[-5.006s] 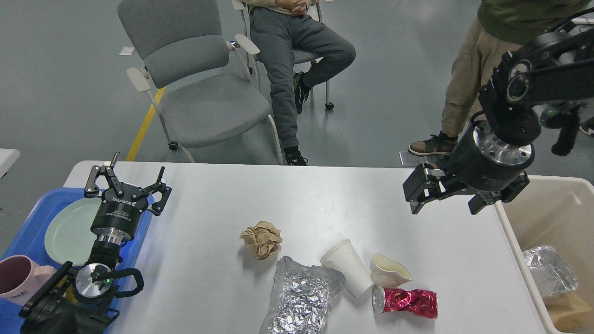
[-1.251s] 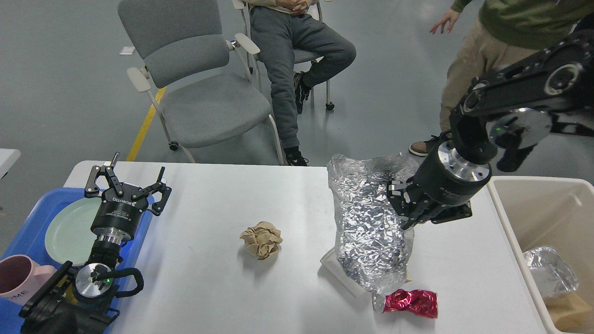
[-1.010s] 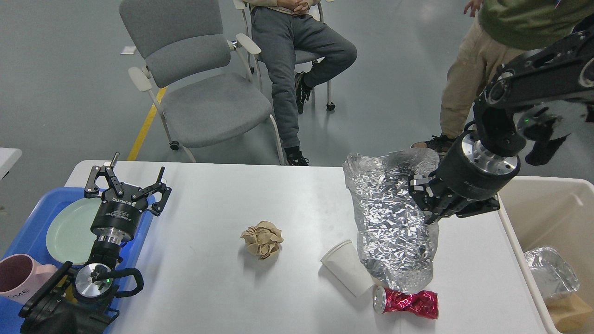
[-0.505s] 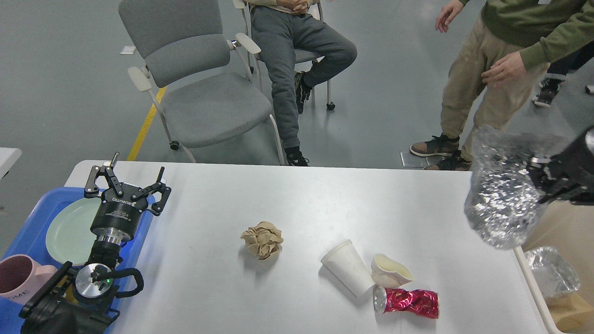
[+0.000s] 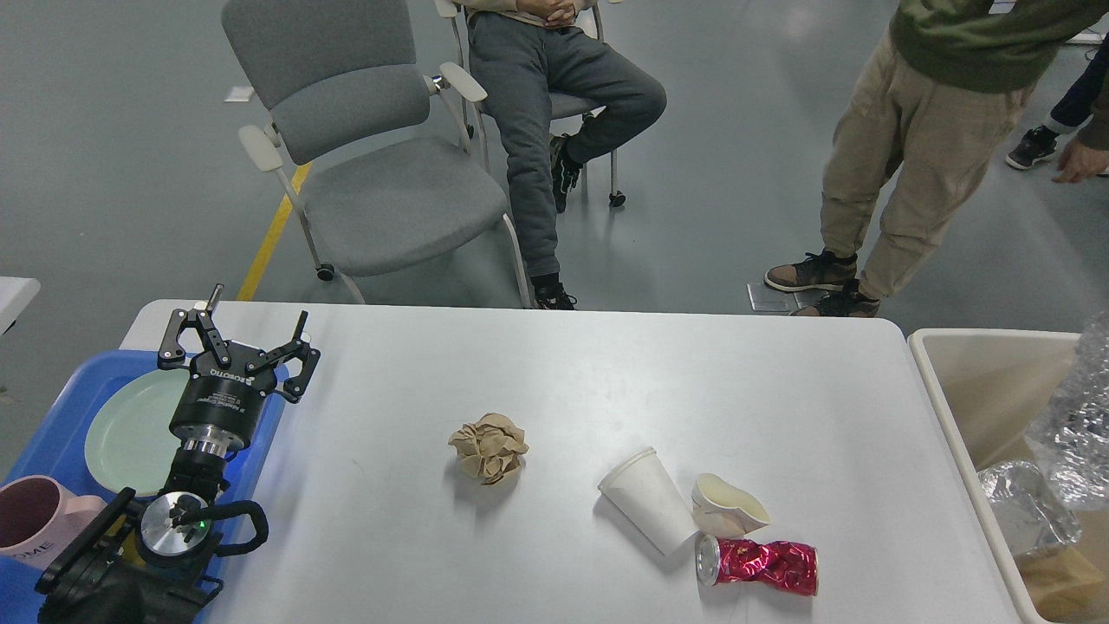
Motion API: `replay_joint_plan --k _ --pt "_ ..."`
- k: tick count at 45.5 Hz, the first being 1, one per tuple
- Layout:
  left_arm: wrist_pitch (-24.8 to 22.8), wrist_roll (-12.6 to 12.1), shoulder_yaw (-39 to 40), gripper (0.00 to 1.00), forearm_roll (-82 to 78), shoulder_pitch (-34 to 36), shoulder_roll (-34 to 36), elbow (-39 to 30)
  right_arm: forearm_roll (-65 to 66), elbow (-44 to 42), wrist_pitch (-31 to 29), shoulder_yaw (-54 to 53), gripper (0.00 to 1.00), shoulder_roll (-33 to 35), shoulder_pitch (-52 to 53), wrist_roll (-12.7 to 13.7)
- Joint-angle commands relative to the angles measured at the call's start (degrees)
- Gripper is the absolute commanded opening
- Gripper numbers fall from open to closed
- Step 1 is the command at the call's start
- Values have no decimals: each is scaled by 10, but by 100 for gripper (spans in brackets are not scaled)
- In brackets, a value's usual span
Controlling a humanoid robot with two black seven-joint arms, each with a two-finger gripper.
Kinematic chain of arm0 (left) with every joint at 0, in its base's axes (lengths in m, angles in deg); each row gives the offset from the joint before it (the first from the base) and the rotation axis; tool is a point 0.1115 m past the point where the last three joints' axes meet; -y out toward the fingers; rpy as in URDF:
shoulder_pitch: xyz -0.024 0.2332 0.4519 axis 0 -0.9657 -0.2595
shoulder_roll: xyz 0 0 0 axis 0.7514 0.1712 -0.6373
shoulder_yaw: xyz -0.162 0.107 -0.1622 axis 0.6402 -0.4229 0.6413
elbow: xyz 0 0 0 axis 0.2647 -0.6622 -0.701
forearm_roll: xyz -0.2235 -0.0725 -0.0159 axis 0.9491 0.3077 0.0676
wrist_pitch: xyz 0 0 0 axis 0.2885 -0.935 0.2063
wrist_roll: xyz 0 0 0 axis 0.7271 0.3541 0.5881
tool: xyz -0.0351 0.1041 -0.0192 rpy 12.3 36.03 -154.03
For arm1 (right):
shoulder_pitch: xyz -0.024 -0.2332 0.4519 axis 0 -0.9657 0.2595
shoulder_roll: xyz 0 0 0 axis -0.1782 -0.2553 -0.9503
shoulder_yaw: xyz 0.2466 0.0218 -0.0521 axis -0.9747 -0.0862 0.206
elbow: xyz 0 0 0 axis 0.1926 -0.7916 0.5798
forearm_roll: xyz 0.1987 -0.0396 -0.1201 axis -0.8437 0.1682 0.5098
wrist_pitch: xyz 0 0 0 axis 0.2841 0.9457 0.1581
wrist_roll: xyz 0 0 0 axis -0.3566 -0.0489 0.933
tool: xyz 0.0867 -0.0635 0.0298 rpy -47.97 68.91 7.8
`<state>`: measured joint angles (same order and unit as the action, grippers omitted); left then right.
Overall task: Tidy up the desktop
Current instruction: 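Release the foil into the bin and raise the right gripper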
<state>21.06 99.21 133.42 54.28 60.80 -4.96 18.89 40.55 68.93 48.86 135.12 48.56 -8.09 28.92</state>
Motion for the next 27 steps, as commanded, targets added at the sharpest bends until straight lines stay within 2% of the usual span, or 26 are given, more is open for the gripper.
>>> replay_joint_plan --k 1,7,11,27 --pt "0 0 0 97 0 0 0 0 -1 -131 31 -85 0 -51 -155 0" --pt "0 0 0 97 0 0 0 1 -3 -343 31 -148 0 -142 -325 1" --pt "0 0 0 97 0 0 -1 0 -9 -435 31 -164 0 -185 -391 1" --pt "0 0 0 97 0 0 0 0 -9 -448 41 -174 0 -220 -422 2"
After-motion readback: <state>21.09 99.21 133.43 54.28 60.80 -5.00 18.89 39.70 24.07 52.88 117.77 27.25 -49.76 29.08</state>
